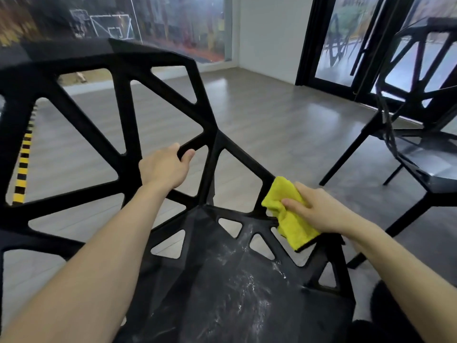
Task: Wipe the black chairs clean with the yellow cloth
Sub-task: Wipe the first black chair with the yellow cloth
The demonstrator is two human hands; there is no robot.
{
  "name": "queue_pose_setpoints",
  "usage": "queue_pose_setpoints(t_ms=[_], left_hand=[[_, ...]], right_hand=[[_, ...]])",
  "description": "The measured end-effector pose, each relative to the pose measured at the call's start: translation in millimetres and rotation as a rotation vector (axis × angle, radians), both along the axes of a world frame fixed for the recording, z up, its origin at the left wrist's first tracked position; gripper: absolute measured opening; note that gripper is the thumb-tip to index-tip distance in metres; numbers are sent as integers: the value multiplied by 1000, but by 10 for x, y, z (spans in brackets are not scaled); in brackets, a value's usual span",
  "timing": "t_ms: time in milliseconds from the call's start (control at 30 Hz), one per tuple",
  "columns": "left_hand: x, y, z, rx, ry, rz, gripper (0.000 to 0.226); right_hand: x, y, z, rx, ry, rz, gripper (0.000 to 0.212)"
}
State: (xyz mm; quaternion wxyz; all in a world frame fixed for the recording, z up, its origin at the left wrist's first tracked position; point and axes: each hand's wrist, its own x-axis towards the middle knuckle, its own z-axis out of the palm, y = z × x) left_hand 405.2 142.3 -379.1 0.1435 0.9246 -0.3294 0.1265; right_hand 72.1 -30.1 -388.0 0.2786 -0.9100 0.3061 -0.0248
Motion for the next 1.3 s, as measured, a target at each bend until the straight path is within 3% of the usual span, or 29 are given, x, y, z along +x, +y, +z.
queue_pose_setpoints(t_ms=[100,233,300,367,433,500,533,667,833,967,1067,1200,1300], left_hand=[[15,-33,-15,17,7,24,49],[130,-39,0,49,85,39,41],[198,-21,31,54,183,20,43],[233,-27,42,123,227,33,59],[47,-8,-34,110,81,35,78],[-415,-28,-163,-79,-101,-43,68],[-710,-73,-251,-142,-102,-102,57],[-1545,-489,-503,-8,438,-366,38],[-1469,-860,-670,-65,328,-187,38],[-1322,-938,-660,-5,396,-159,39],[-1298,-923,-622,5,388,-176,35],[-1246,-975,-571,75,336,-193,38],[-1197,-1031,-521,123,312,-199,40]], right_hand=[[344,-135,78,-103,55,26,36],[1112,-194,123,-223,-82,50,54],[988,-193,42,-266,-66,18,56],[525,-224,-159,-262,-65,-70,50],[-101,-162,-399,-149,-126,-209,45],[-513,-48,-589,99,-236,-326,38],[-566,-50,-653,160,-250,-368,34],[-261,-307,-555,170,-259,-323,40],[-283,-221,-661,484,-496,-517,38],[-944,327,-993,536,-423,-510,32],[-871,284,-946,431,-308,-501,48],[-276,-76,-642,229,-393,-547,43],[-111,-167,-598,90,-354,-581,61]])
